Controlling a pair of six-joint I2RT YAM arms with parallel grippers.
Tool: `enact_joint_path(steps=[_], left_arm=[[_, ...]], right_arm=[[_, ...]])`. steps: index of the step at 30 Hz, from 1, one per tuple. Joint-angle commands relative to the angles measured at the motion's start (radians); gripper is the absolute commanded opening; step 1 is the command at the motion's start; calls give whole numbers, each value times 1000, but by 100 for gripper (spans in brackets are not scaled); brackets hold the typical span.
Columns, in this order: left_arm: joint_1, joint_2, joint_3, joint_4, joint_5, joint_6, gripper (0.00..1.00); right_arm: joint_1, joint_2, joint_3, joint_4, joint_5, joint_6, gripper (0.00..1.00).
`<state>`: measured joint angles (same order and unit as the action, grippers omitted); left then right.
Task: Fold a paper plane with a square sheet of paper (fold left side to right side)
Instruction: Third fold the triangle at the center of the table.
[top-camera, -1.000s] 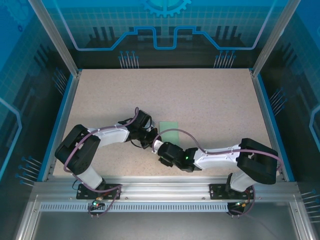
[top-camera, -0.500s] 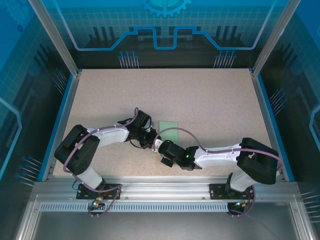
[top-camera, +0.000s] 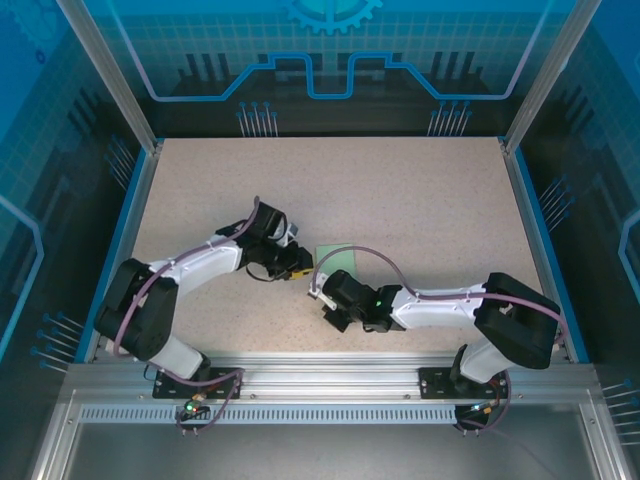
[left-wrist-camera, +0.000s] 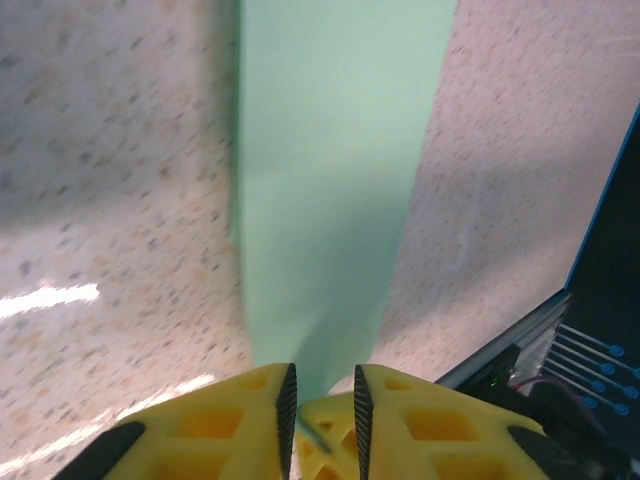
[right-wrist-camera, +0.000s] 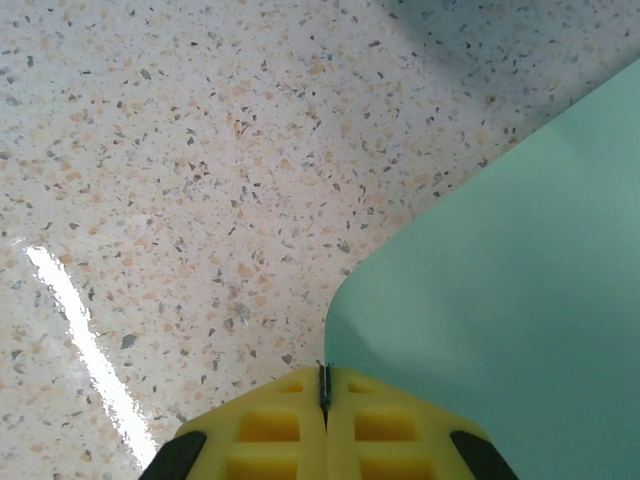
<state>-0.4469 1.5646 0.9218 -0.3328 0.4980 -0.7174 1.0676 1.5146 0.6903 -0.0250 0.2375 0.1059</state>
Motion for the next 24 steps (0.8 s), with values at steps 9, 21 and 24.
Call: enact_joint_path(steps=[9,21,24], left_arm=[[-61,293,265,-73,45,152,17],[-111,477,388,-135,16,203,12],[-112,502,397,-148,2,212,10]], right_arm=[[-56,-16,2,26,-115,92,0],[-122,-29,-33,71,-202,137,0],[-143,-39,-44,59,-196,135,0]])
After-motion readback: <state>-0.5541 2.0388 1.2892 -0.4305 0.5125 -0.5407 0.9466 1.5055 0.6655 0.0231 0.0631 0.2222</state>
